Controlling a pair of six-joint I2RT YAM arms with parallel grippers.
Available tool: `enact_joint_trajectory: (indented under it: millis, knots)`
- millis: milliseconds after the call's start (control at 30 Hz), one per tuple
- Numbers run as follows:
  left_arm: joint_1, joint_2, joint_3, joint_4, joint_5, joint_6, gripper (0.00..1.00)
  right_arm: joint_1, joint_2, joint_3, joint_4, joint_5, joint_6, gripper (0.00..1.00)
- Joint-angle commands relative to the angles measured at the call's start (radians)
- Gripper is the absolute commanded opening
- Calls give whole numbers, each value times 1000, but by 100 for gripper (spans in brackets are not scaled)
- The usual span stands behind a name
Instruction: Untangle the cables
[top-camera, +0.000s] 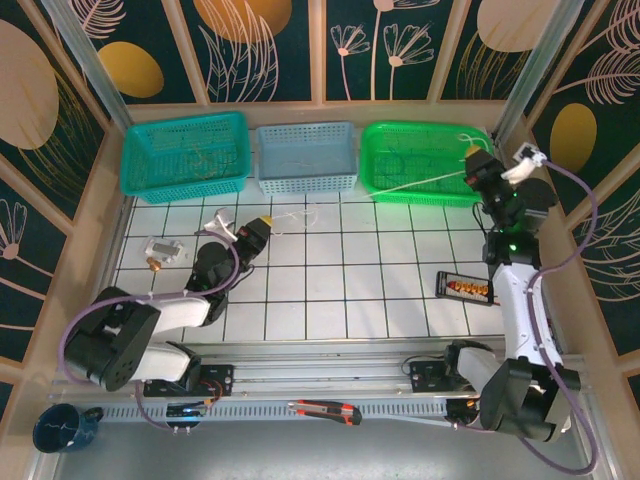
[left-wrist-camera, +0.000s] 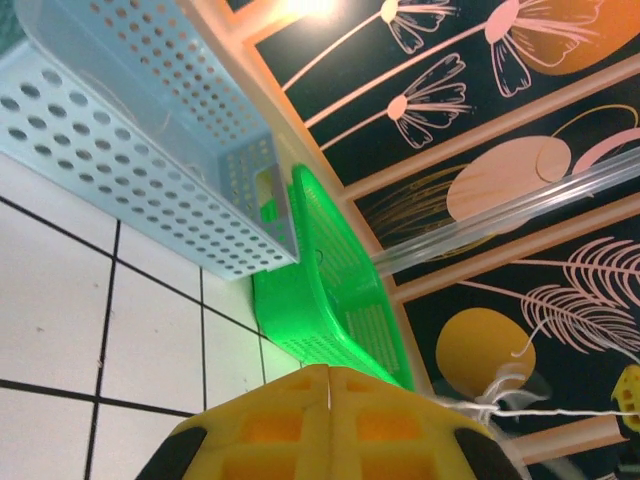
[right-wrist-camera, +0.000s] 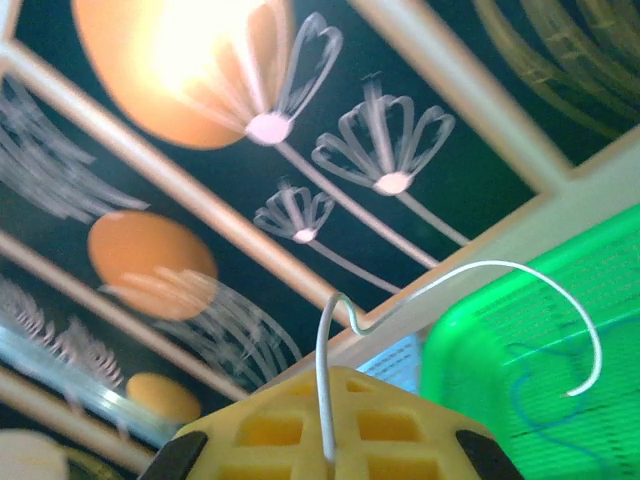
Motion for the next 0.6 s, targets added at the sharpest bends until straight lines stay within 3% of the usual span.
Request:
enact_joint_trajectory:
  millis: [0,233,467,500,567]
  knots:
    - [42,-68,-30,-128,-70,60,0,-89,-41,-10,20,77,41,0]
    - [108,-196,-32,-262,-95,113,0,-163,-31,-12,30,133,64,0]
    - [122,-194,65,-341,-8,205,0,-152,0,20,76,-4,92,0]
    - [122,-186,81,-346,15,222,2,-142,-1,26,75,-18,91,0]
    - [122,-170,113,-351,71,257,21,-110,-2,51,69,-56,88,0]
